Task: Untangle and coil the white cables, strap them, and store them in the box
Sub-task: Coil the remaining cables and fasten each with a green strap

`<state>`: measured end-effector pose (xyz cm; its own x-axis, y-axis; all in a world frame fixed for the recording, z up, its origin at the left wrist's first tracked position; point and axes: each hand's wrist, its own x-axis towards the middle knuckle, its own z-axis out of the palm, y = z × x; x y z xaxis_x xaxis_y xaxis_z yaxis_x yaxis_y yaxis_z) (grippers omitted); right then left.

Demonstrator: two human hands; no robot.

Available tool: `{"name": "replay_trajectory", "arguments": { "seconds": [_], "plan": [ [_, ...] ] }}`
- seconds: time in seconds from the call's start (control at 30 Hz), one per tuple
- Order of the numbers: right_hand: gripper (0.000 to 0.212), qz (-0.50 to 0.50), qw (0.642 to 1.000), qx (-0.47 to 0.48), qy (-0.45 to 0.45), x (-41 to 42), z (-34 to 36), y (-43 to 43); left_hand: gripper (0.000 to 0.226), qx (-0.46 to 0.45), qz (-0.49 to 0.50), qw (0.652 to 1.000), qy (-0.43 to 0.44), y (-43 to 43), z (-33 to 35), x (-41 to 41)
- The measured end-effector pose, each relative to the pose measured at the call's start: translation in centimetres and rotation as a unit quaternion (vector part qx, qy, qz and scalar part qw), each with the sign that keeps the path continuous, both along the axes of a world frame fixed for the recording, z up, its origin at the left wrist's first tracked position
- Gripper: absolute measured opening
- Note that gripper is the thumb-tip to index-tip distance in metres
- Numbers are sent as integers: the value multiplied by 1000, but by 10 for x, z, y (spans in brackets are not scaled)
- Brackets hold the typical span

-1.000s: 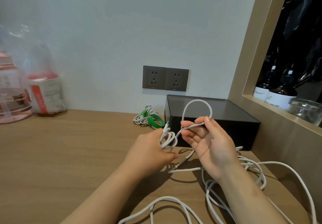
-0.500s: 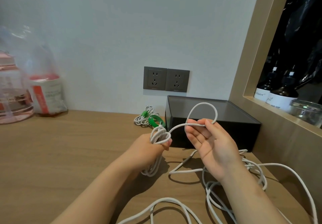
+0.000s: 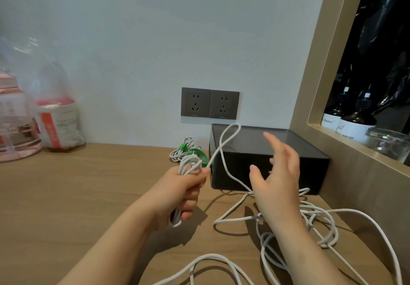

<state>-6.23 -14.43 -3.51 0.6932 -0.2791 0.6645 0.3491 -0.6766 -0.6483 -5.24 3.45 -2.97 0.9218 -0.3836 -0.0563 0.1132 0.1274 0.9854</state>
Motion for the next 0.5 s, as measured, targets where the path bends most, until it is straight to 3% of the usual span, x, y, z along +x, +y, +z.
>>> {"name": "replay_trajectory", "arguments": {
  "seconds": [0.07,0.17,0.27,0.4,0.5],
  "plan": [
    [69,1,996,-88,19,1,0,2,28,26,-60,998,1,4,2,-4],
    [56,-5,984,-180,13,5,-6,2,27,53,-110,992,-9,5,2,-8],
    [45,-15,981,-195,-13,7,-9,2,31,48,-141,989,-10,7,3,-7],
    [66,4,971,-236,-25,6,-6,5,29,92,-177,980,-22,4,3,-10],
    [25,6,967,-254,4,5,-9,5,28,90,-176,980,-28,2,3,-12]
  ]
}}
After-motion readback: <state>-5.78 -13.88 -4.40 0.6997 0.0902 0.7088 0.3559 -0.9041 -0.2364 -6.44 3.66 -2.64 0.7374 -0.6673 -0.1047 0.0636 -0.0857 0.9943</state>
